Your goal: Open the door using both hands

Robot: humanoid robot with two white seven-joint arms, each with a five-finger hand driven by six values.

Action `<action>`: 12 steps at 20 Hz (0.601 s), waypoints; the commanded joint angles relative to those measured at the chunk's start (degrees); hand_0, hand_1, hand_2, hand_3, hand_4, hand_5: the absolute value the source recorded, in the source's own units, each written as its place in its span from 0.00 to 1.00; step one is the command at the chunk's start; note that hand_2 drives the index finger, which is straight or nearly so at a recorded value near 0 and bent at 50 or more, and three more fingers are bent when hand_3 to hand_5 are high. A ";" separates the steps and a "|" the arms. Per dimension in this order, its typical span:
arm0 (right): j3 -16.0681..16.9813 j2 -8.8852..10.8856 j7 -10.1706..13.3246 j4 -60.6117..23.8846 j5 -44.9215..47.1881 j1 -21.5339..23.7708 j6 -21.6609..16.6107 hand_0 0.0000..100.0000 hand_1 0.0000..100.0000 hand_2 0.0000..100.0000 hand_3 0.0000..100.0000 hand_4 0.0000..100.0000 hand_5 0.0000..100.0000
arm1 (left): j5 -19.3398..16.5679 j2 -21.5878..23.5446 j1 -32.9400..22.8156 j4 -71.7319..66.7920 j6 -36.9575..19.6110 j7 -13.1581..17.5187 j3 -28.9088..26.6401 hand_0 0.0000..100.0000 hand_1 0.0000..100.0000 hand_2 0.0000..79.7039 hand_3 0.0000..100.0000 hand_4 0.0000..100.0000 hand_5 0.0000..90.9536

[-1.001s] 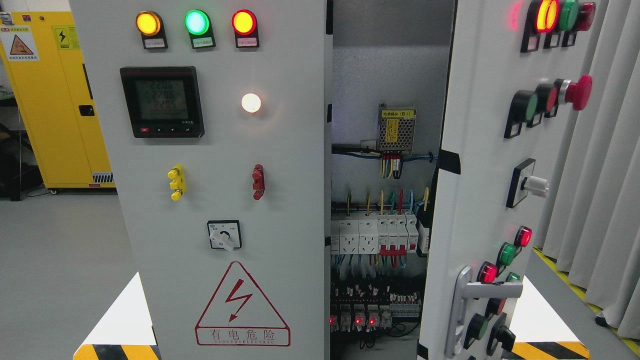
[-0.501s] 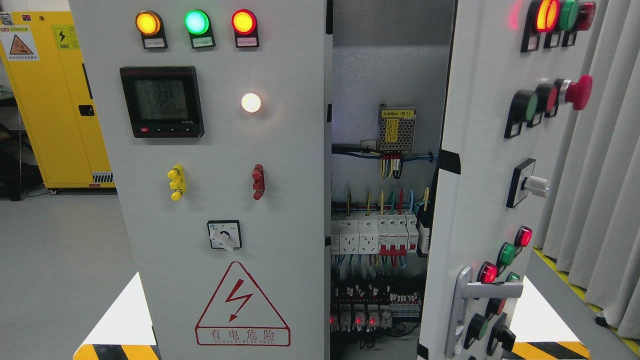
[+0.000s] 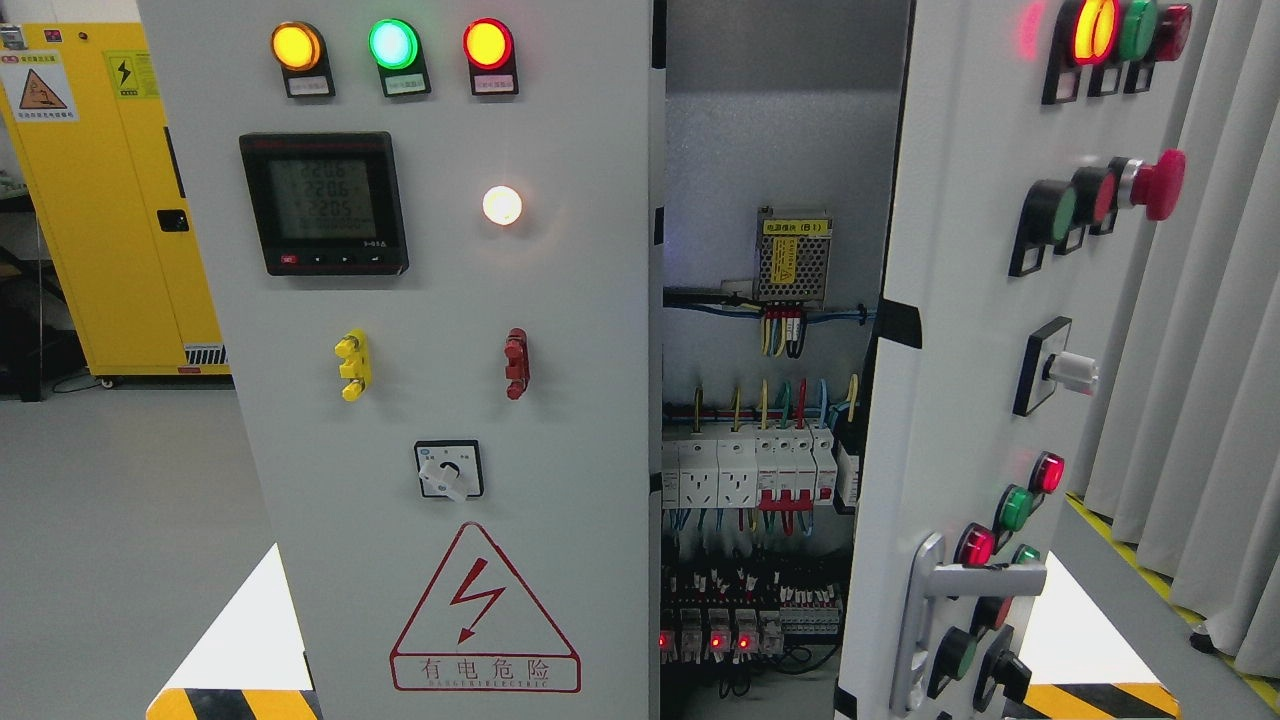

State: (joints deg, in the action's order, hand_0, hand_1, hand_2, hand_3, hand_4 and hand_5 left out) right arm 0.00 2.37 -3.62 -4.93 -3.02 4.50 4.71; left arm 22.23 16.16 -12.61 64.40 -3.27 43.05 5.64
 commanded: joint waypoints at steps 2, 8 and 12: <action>0.79 0.00 0.02 0.01 -0.05 -0.02 0.04 0.00 0.50 0.04 0.00 0.00 0.00 | 6.42 13.71 -0.93 32.61 0.46 0.72 3.85 0.12 0.56 0.00 0.00 0.00 0.00; 0.70 0.44 0.02 0.01 -0.05 0.07 0.04 0.00 0.50 0.04 0.00 0.00 0.00 | 7.74 18.55 -0.23 40.36 0.46 4.85 4.55 0.12 0.56 0.00 0.00 0.00 0.00; 0.70 0.36 0.02 0.01 -0.05 0.07 0.04 0.00 0.50 0.04 0.00 0.00 0.00 | 7.82 19.78 2.85 44.66 0.54 4.85 4.73 0.12 0.56 0.00 0.00 0.00 0.00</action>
State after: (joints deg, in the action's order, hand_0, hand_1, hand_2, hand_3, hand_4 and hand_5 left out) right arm 0.00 2.55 -3.62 -4.92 -3.06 4.51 4.71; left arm 28.97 27.91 -12.11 90.55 -2.77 47.73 8.59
